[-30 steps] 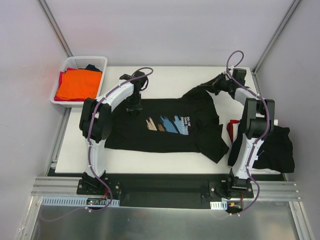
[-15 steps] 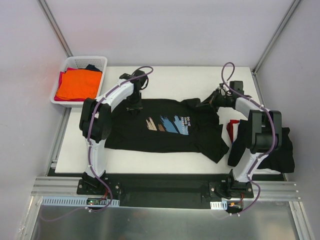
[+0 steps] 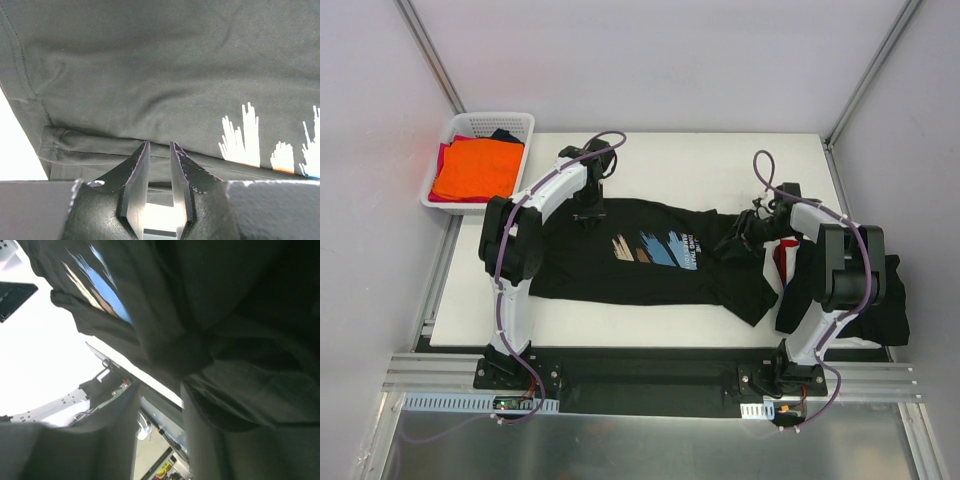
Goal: Fold and stack the t-shirts
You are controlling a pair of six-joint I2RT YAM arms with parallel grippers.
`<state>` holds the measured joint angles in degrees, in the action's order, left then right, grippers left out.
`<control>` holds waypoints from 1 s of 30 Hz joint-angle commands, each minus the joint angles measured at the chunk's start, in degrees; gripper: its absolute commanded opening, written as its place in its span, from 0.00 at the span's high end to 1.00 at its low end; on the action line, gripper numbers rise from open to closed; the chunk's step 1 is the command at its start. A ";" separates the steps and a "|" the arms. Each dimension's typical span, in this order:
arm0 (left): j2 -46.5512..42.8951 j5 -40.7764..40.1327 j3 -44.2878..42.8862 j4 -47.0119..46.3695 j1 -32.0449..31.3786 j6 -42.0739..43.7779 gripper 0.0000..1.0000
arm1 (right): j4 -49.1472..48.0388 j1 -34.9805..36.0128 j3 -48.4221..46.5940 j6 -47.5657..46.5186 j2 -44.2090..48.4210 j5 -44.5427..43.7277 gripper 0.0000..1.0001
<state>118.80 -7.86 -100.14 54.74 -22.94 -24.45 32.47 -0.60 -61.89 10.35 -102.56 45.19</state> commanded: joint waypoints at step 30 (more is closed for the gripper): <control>-7.27 -1.81 4.07 2.04 -0.44 0.63 0.77 | -12.43 -0.54 -7.81 4.59 -7.21 -3.61 0.52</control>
<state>115.98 -7.92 -97.30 55.00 -22.94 -24.49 23.18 -0.89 -70.78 14.55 -110.39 42.24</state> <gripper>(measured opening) 0.228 0.485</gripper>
